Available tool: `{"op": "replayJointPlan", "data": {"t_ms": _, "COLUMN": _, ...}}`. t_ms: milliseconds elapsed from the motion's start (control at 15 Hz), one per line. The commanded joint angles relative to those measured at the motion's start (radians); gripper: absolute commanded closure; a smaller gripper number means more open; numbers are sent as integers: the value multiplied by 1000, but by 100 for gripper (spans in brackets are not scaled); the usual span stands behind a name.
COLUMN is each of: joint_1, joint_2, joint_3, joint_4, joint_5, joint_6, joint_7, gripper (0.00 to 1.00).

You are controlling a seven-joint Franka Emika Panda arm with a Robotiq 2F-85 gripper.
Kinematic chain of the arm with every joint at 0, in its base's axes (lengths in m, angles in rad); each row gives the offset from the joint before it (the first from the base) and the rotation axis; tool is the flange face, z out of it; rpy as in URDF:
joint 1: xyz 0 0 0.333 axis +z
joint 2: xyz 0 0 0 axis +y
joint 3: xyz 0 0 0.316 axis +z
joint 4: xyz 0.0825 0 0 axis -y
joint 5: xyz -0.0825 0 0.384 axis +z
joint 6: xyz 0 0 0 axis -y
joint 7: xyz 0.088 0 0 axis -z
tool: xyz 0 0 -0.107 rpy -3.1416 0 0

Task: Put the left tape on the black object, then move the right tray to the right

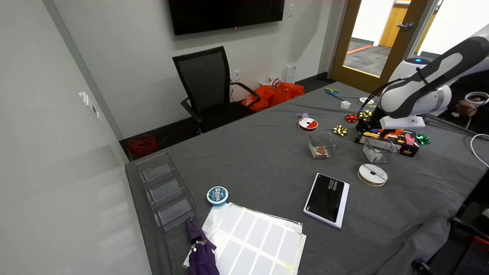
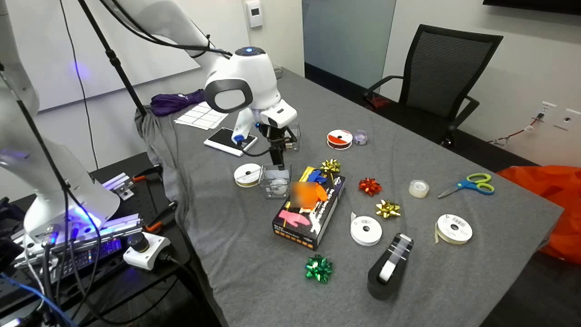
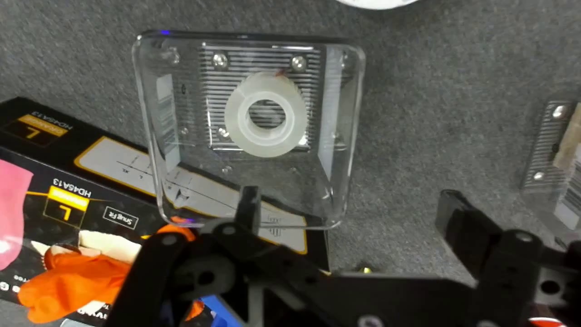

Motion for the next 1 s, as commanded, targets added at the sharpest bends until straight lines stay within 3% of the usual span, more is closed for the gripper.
{"op": "replayJointPlan", "data": {"t_ms": 0, "joint_1": 15, "joint_2": 57, "joint_3": -36, "joint_4": 21, "joint_5": -38, "joint_6": 49, "joint_7": 20, "gripper": 25}}
{"op": "replayJointPlan", "data": {"t_ms": 133, "joint_1": 19, "joint_2": 72, "joint_3": -49, "joint_4": 23, "joint_5": -51, "joint_6": 63, "joint_7": 22, "gripper": 33}}
{"op": "replayJointPlan", "data": {"t_ms": 733, "joint_1": 18, "joint_2": 99, "joint_3": -55, "joint_4": 38, "joint_5": -46, "joint_6": 72, "joint_7": 19, "gripper": 96}}
{"op": "replayJointPlan", "data": {"t_ms": 933, "joint_1": 13, "joint_2": 78, "joint_3": -47, "joint_4": 28, "joint_5": -36, "joint_6": 68, "joint_7": 16, "gripper": 100}}
